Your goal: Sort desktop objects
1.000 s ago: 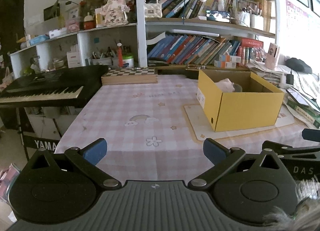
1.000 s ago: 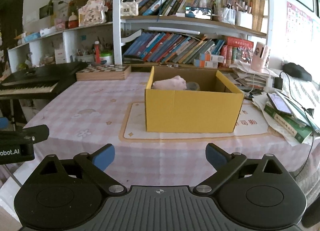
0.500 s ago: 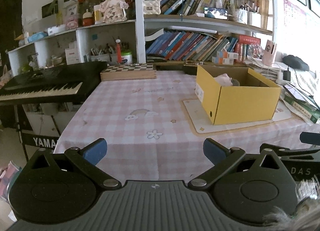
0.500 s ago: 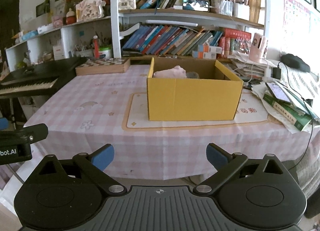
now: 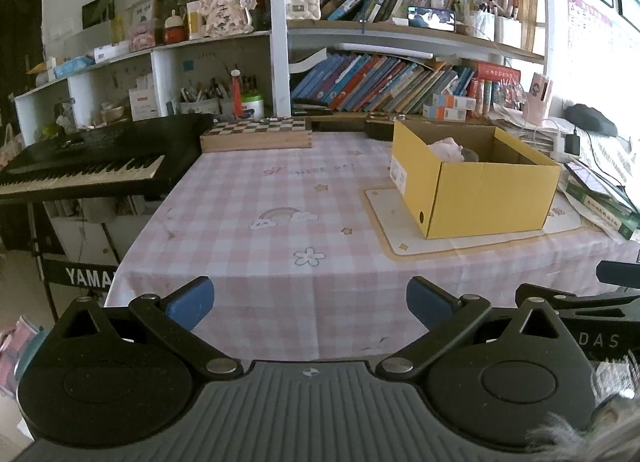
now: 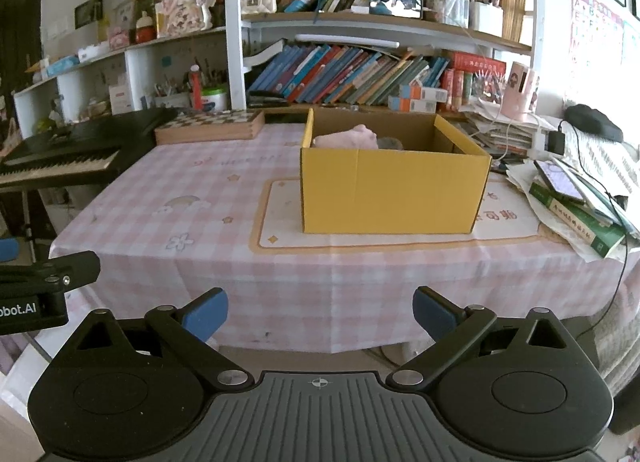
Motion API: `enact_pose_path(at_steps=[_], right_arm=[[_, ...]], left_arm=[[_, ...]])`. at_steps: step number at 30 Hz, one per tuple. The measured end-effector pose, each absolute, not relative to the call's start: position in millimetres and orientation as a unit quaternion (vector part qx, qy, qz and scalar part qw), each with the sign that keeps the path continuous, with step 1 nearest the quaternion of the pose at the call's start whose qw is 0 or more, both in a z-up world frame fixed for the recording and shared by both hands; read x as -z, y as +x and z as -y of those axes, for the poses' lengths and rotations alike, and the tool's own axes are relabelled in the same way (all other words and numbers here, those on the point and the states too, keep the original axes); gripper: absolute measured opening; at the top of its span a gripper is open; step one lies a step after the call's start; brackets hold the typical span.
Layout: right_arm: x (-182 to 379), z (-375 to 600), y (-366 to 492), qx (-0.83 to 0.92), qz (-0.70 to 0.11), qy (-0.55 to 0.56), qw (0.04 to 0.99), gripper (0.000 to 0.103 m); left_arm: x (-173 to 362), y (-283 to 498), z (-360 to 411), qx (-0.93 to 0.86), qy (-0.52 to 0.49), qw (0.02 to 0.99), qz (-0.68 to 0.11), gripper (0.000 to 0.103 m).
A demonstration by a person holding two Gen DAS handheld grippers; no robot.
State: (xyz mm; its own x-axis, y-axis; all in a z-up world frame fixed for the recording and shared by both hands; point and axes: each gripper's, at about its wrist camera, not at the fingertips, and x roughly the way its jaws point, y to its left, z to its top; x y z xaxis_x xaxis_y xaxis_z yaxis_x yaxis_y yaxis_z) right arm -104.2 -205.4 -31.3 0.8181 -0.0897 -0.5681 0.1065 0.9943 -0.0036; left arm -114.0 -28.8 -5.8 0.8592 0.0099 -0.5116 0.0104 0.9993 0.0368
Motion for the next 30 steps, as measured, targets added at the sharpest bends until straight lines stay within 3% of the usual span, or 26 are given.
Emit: enact_pose_path(at_steps=[30], right_arm=[[33.2,199.7,-100.3,0.045,-0.306,0.013,0.951,0.100]], left_arm=[[9.2,-111.5,24.4,0.004,0.014,0.961,-0.277,0.103]])
